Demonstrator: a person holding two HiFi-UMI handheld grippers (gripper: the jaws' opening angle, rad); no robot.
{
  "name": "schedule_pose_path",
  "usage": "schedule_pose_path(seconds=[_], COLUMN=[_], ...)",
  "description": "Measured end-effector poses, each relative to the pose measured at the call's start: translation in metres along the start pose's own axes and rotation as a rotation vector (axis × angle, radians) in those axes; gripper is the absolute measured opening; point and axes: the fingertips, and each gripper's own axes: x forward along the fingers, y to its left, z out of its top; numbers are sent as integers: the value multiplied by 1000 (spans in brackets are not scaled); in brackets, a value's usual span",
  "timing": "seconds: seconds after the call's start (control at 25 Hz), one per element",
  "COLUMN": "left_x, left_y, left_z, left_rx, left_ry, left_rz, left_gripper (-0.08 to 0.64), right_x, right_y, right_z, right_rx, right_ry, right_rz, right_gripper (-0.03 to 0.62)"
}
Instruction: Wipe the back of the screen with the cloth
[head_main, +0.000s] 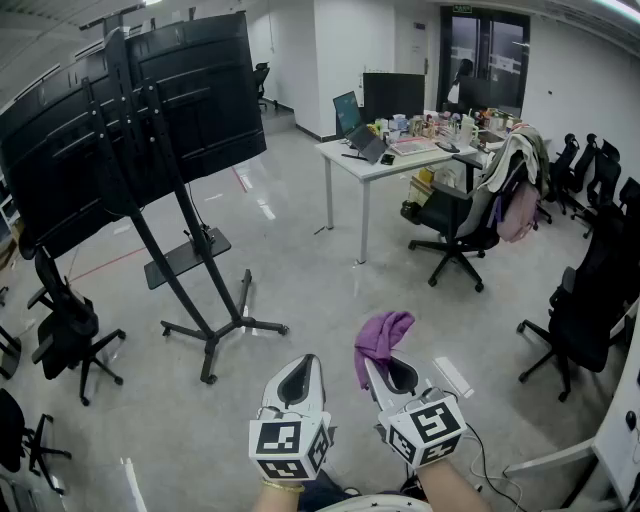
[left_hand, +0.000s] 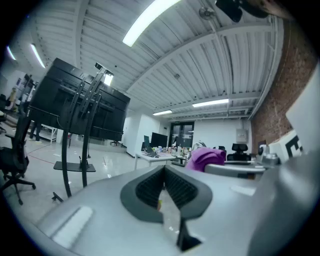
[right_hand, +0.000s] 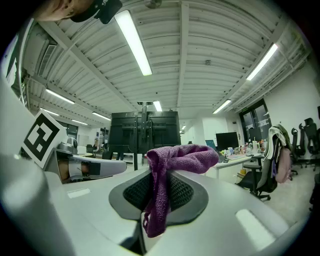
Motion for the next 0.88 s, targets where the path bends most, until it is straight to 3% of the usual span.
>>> schedule_pose_path(seconds=[0.4,0.88], left_x=[62,201], left_y=[142,354], left_z=[27,125], left_rx=[-28,-1], left_ry=[-16,-89], left_rz=[153,240], left_gripper=[8,8], right_x=[150,411], right_y=[25,39], right_z=[13,85], right_rx=[-21,-100], right_ry=[-6,-92], right_rz=[119,200], right_gripper=[51,51])
